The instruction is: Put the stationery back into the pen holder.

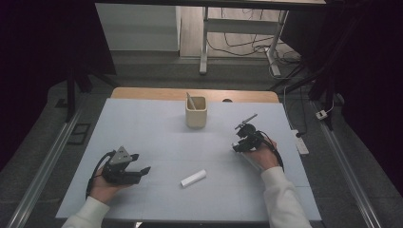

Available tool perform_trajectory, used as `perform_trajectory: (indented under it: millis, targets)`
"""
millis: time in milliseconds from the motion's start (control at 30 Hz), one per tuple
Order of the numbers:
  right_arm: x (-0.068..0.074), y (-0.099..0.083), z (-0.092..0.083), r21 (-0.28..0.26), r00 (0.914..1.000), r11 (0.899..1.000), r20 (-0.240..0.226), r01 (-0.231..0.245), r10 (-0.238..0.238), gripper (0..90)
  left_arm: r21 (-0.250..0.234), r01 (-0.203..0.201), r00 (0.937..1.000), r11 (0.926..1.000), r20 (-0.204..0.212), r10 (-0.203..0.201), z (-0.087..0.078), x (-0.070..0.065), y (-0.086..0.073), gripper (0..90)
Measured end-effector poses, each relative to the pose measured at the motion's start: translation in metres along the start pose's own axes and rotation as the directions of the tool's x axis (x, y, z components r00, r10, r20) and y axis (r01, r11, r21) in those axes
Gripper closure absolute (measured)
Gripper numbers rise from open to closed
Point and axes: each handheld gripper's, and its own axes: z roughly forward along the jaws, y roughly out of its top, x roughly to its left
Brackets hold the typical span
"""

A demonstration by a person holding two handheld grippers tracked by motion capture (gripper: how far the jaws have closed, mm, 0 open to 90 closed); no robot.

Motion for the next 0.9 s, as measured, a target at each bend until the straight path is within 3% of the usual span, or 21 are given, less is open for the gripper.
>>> perform_trajectory:
  millis: [333, 900]
  targets:
    - [0.004, 0.0031, 0.0036, 0.015, 1.0, 1.0, 0.002, -0.005, 0.005, 77.8, -0.001, 0.002, 1.0, 1.0, -0.001, -0.002, -0.0003, 0.0005, -0.0004, 30.9]
    - [0.007, 0.0024, 0.0009, 0.01, 0.9982, 0.999, 0.041, 0.043, -0.044, 78.7, -0.004, 0.005, 1.0, 1.0, -0.005, -0.005, -0.0014, 0.002, -0.0013, 30.9]
